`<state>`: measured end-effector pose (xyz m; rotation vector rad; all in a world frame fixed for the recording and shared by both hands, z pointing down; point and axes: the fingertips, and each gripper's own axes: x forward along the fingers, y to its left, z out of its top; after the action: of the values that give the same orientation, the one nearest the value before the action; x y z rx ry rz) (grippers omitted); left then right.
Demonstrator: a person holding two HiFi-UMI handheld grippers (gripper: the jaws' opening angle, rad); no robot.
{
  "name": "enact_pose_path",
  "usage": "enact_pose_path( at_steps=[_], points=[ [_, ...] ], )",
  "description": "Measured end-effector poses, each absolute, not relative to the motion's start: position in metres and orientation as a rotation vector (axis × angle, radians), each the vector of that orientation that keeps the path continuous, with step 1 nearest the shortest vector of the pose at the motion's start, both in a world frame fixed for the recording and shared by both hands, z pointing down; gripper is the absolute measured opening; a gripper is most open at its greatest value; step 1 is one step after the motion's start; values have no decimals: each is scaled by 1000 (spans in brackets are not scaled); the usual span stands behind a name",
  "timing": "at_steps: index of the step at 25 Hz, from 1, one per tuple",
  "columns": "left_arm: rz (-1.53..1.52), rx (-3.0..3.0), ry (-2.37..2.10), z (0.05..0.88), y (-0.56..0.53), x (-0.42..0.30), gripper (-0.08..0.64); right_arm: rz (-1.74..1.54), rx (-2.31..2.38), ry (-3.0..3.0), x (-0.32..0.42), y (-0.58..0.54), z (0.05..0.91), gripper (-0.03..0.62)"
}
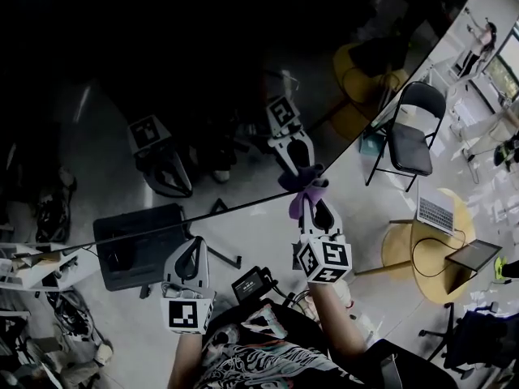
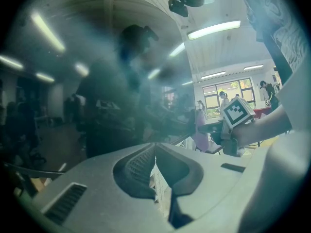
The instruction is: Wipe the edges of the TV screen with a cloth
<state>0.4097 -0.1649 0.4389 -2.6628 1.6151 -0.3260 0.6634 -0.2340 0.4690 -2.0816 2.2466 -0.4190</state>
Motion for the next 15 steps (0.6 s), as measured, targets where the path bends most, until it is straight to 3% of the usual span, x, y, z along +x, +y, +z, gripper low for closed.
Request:
enact_pose_path(
  at_steps=[15],
  points=[
    [-323,-2633,1673,437,-156,401,18,-398,-2116,2263,663,-234,468,109]
  ],
)
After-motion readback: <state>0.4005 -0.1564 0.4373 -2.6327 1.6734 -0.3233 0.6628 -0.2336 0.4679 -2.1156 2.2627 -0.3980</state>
